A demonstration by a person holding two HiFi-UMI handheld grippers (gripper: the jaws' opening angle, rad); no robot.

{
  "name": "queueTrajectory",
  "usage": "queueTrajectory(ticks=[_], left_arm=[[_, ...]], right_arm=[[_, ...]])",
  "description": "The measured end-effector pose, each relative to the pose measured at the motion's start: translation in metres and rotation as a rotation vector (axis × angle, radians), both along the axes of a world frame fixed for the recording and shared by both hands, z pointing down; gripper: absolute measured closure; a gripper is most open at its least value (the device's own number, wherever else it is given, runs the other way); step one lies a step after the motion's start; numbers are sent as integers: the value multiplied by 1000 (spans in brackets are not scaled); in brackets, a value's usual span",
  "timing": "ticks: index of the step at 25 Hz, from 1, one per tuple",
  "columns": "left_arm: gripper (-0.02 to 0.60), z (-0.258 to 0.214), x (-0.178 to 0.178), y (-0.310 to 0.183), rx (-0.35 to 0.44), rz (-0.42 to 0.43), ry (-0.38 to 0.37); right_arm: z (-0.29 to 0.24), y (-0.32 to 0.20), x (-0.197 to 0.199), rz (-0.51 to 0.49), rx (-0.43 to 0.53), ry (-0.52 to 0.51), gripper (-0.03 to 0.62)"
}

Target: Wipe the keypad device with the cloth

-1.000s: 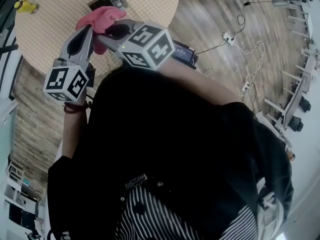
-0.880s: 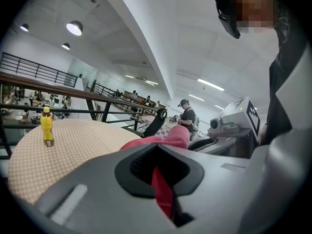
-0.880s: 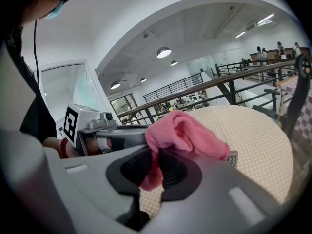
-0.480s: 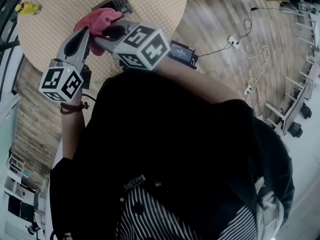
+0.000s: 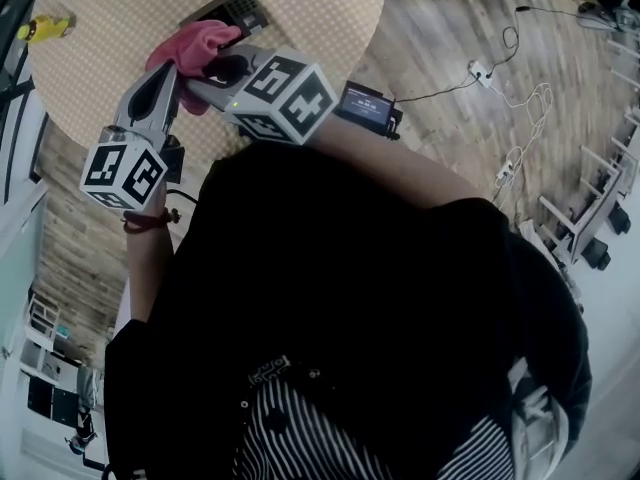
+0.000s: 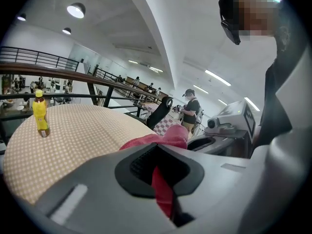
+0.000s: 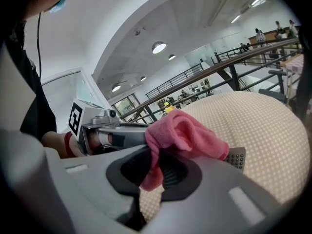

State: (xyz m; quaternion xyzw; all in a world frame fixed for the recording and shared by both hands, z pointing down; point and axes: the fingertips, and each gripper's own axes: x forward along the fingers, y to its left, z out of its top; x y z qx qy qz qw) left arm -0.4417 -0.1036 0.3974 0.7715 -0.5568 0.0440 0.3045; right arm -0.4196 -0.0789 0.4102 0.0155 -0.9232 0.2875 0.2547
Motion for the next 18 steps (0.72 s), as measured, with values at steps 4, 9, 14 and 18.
queueTrajectory(ticks=[4, 9, 14, 18], left_arm=[[577, 4, 6, -9, -29, 57, -10], [577, 13, 14, -21, -74, 191, -82], [577, 26, 13, -35, -107, 280, -154], [577, 31, 12, -47, -126, 324, -201]], right_arm=[[4, -9, 4, 11, -19, -3, 546], [13, -19, 9, 15, -41, -4, 546], [29, -31, 9, 28, -60, 6, 546], [44, -36, 16, 29, -72, 33, 546]])
